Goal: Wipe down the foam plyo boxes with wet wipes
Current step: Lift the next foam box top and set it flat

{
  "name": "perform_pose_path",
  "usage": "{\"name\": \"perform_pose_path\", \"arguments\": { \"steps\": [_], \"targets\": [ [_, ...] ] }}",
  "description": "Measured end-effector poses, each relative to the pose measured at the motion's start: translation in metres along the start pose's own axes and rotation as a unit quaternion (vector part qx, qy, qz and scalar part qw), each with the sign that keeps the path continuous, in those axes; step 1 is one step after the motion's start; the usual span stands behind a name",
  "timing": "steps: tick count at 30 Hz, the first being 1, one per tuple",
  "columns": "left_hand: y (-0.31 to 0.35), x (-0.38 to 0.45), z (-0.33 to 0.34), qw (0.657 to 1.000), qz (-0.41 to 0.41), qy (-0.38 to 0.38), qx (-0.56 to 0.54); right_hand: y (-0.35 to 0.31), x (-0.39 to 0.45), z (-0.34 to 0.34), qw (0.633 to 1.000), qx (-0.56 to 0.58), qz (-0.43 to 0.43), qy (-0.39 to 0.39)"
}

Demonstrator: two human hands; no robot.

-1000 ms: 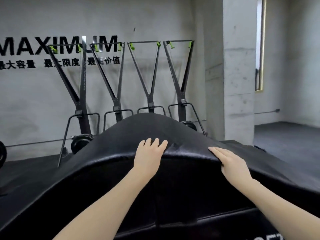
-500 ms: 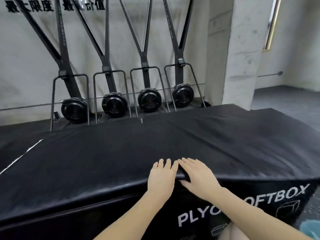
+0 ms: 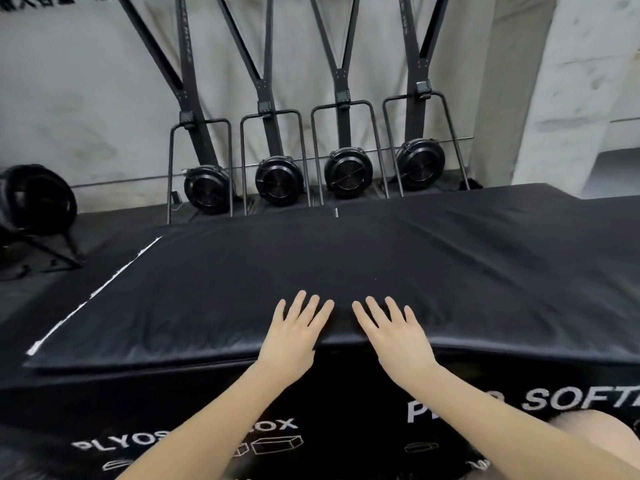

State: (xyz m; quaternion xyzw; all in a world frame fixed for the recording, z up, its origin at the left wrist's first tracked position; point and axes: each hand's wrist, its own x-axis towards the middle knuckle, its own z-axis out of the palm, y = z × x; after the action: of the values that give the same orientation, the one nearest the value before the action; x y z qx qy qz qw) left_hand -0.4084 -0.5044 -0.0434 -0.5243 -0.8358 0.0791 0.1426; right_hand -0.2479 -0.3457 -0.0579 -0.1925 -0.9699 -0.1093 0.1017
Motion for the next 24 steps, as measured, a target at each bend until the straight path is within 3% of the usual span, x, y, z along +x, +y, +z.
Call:
{"name": "perform_pose_path", "arguments": {
  "steps": [3, 6, 13, 18, 24],
  "targets": [
    [-0.044, -0.023, 0.017, 0.998, -0.069, -0.003, 0.003, 0.002, 0.004, -0.004, 0.999, -0.034, -0.003, -0.026],
    [-0.063, -0.031, 0.011, 0.996, -0.086, -0.008, -0.018, 0.011, 0.011, -0.013, 0.999, -0.045, 0.003, -0.016],
    [-0.065, 0.017, -0.036, 0.99, -0.1, 0.095, -0.035, 0.059, 0.042, -0.069, 0.994, -0.031, 0.009, 0.101],
    [-0.025, 0.052, -0.068, 0.988, -0.08, 0.13, -0.033, 0.114, 0.034, -0.091, 0.989, -0.031, 0.02, 0.14],
    [0.051, 0.077, -0.058, 0.995, -0.038, 0.085, -0.049, 0.174, -0.013, -0.065, 0.996, -0.023, 0.049, 0.072]
  ]
}}
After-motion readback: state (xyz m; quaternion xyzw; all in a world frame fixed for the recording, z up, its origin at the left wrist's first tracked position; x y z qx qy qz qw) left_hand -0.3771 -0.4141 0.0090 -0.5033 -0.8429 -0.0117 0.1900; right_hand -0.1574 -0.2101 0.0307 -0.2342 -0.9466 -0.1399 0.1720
